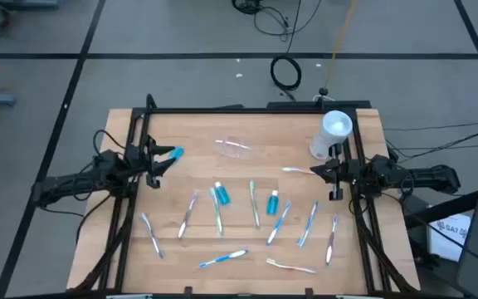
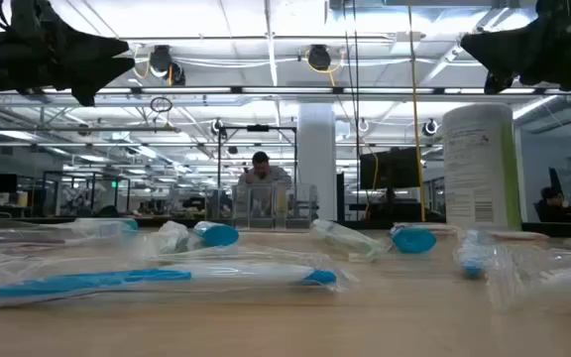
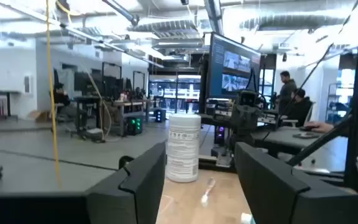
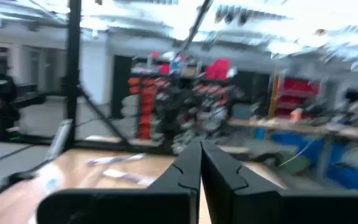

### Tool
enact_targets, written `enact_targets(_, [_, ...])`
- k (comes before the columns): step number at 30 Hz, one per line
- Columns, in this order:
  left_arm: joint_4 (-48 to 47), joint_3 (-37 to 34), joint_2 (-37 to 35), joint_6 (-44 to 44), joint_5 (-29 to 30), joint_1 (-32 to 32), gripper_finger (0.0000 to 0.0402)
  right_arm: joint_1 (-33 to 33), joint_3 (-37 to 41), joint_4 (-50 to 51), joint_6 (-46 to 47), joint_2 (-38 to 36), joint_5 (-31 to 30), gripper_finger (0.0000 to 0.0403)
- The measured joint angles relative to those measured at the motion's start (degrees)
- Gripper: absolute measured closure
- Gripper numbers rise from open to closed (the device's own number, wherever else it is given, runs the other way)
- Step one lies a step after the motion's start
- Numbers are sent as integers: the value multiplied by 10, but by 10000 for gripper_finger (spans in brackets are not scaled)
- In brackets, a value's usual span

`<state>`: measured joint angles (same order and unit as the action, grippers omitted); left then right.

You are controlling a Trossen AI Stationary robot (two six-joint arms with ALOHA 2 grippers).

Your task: Pick & Place toothbrushing station

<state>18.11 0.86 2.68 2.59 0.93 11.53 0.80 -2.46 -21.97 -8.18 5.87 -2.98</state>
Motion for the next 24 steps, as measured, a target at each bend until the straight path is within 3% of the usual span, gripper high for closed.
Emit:
enact_targets(3, [-4, 0, 0, 40, 2, 0, 201, 0, 0, -5, 2, 0, 0, 399])
enact_targets(10, [-82, 0, 2, 72, -24, 0, 202, 0, 0, 49, 156, 19, 2, 399])
enact_targets(20, [-108, 0, 3, 66, -24, 0, 201, 1, 0, 34, 146, 64, 1, 397])
enact_targets(24, [-105, 0, 3, 71, -24, 0, 202, 0, 0, 18, 146, 72, 1, 377])
